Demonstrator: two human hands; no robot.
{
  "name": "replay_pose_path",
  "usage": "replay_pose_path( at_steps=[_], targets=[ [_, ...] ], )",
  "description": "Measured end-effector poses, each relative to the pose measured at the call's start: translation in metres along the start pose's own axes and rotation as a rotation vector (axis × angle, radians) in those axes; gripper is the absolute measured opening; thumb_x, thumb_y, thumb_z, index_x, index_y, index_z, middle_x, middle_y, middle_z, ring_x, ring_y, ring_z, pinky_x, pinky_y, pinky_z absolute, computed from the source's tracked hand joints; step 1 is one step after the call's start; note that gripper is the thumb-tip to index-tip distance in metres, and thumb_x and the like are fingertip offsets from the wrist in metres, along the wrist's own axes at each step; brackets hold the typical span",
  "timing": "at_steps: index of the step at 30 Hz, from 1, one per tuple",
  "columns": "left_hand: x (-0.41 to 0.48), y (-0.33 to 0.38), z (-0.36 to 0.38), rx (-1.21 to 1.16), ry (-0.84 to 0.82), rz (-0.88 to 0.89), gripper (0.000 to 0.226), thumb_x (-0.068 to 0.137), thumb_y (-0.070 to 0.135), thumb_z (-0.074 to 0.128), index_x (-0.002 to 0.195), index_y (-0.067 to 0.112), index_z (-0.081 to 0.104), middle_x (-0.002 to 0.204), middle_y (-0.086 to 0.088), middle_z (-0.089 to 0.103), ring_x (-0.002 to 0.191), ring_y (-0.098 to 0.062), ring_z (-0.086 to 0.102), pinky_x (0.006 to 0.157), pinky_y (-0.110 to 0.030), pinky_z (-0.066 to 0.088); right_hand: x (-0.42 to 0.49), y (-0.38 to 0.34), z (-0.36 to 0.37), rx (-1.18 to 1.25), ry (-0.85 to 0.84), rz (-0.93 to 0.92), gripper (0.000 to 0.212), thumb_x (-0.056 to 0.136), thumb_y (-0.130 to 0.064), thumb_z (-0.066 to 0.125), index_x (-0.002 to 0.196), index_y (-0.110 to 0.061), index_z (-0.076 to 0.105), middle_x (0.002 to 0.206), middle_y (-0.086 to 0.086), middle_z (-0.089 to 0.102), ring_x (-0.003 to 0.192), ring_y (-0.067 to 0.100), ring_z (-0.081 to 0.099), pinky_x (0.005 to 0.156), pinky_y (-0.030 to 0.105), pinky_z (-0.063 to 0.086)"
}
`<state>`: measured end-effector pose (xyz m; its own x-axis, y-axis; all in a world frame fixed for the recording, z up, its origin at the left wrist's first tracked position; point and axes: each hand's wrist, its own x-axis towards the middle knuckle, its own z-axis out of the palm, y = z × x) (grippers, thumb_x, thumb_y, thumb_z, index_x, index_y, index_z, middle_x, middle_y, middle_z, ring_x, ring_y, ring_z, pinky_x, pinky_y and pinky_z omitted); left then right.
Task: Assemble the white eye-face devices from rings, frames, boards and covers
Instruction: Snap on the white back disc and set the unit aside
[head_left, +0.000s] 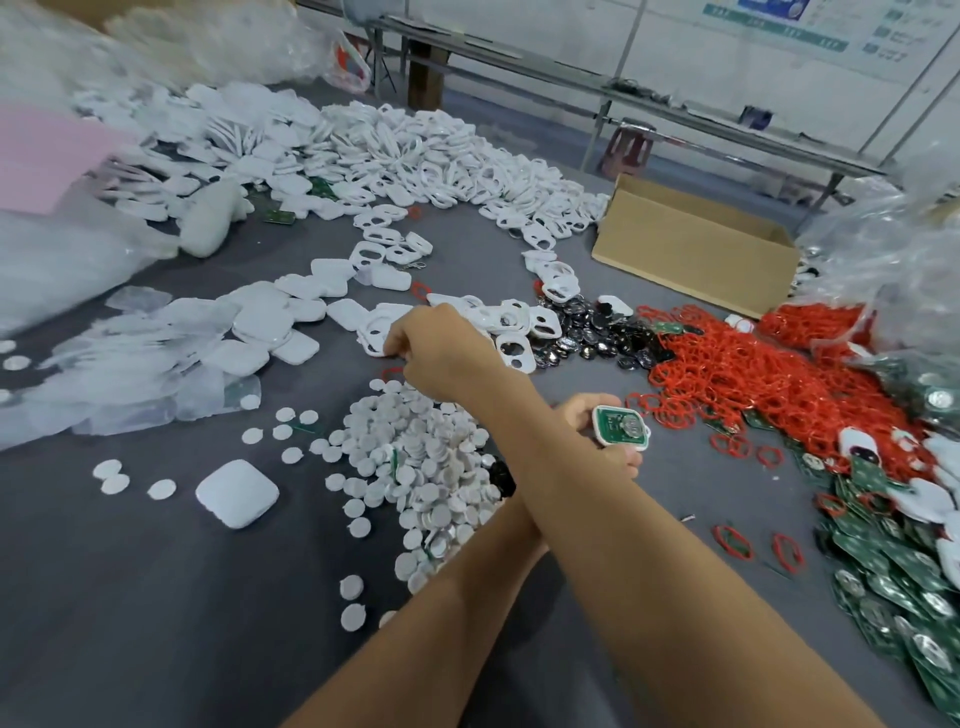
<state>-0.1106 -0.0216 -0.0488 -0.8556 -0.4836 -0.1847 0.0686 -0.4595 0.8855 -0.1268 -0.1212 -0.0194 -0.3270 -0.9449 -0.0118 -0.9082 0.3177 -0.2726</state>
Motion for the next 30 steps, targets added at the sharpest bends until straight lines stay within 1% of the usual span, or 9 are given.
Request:
replay_pose_path(
  at_steps=[2, 5, 9, 12, 16, 20, 22, 25, 30],
  targets=[
    [0.001, -0.001, 0.001, 0.047, 0.033, 0.042, 0.038, 0.085, -0.021, 0.057, 0.11, 0.007, 0.055, 0.096, -0.014, 0.063, 0.087, -0.03, 0.064, 0.078, -0.039, 0.056, 0.002, 0.001, 0.004, 0.037, -0.008, -0.018, 0.021, 0.085, -0.006, 0.064, 0.105, -0.009, 0.069, 0.104, 0.01, 0.066, 0.097, 0.03, 0.06, 0.083, 0.043, 0.054],
    [0.004, -0.003, 0.002, 0.07, 0.036, 0.068, 0.037, 0.085, -0.02, 0.057, 0.108, 0.009, 0.054, 0.094, -0.012, 0.061, 0.085, -0.028, 0.063, 0.076, -0.038, 0.056, 0.002, 0.002, 0.008, 0.105, 0.008, -0.027, 0.023, 0.086, -0.004, 0.061, 0.104, -0.014, 0.071, 0.108, 0.005, 0.067, 0.102, 0.025, 0.059, 0.087, 0.041, 0.052],
    [0.004, -0.005, 0.001, 0.076, 0.029, 0.078, 0.036, 0.086, -0.019, 0.057, 0.107, 0.01, 0.055, 0.093, -0.012, 0.062, 0.082, -0.026, 0.064, 0.072, -0.034, 0.057, -0.004, 0.003, 0.008, 0.133, 0.017, -0.027, 0.03, 0.083, 0.004, 0.053, 0.101, -0.013, 0.071, 0.104, 0.003, 0.069, 0.098, 0.023, 0.061, 0.086, 0.04, 0.053],
    [0.002, -0.007, 0.002, 0.08, 0.037, 0.109, 0.036, 0.086, -0.019, 0.057, 0.106, 0.01, 0.056, 0.093, -0.012, 0.063, 0.079, -0.024, 0.064, 0.071, -0.033, 0.058, -0.008, 0.001, 0.007, 0.151, 0.054, -0.053, 0.03, 0.082, 0.005, 0.051, 0.094, -0.012, 0.072, 0.097, 0.004, 0.071, 0.094, 0.023, 0.063, 0.082, 0.04, 0.054],
    [0.005, -0.008, 0.004, 0.098, 0.057, 0.123, 0.038, 0.084, -0.021, 0.057, 0.106, 0.01, 0.055, 0.094, -0.012, 0.061, 0.081, -0.026, 0.062, 0.072, -0.036, 0.056, -0.011, -0.005, 0.009, 0.177, 0.101, -0.093, 0.029, 0.08, 0.004, 0.049, 0.084, -0.014, 0.071, 0.09, 0.001, 0.07, 0.088, 0.021, 0.062, 0.077, 0.04, 0.053],
    [0.003, -0.011, 0.005, 0.09, 0.074, 0.151, 0.039, 0.082, -0.021, 0.059, 0.105, 0.01, 0.057, 0.095, -0.012, 0.061, 0.081, -0.026, 0.062, 0.073, -0.038, 0.056, -0.012, -0.004, 0.011, 0.218, 0.094, -0.101, 0.029, 0.081, 0.008, 0.047, 0.082, -0.01, 0.07, 0.09, 0.004, 0.071, 0.093, 0.023, 0.065, 0.079, 0.041, 0.054],
    [0.003, -0.014, 0.005, 0.097, 0.09, 0.175, 0.038, 0.082, -0.021, 0.06, 0.104, 0.01, 0.058, 0.094, -0.013, 0.062, 0.079, -0.026, 0.063, 0.071, -0.037, 0.057, -0.015, -0.002, 0.01, 0.255, 0.118, -0.094, 0.027, 0.081, 0.007, 0.049, 0.083, -0.01, 0.07, 0.09, 0.003, 0.072, 0.093, 0.022, 0.066, 0.081, 0.042, 0.053],
    [0.005, -0.015, 0.005, 0.153, 0.07, 0.182, 0.038, 0.082, -0.02, 0.06, 0.104, 0.011, 0.058, 0.093, -0.012, 0.061, 0.079, -0.027, 0.062, 0.07, -0.035, 0.056, -0.019, 0.002, 0.008, 0.207, 0.144, -0.068, 0.028, 0.081, 0.003, 0.052, 0.088, -0.014, 0.072, 0.09, -0.003, 0.072, 0.09, 0.017, 0.063, 0.079, 0.038, 0.052],
    [0.007, -0.013, 0.005, 0.188, 0.075, 0.149, 0.04, 0.083, -0.019, 0.06, 0.116, 0.003, 0.058, 0.097, -0.012, 0.06, 0.08, -0.026, 0.062, 0.07, -0.035, 0.057, -0.021, 0.003, 0.009, 0.12, 0.026, -0.055, 0.027, 0.086, -0.003, 0.055, 0.097, -0.018, 0.074, 0.105, -0.001, 0.07, 0.096, 0.019, 0.062, 0.083, 0.037, 0.053]
  ],
)
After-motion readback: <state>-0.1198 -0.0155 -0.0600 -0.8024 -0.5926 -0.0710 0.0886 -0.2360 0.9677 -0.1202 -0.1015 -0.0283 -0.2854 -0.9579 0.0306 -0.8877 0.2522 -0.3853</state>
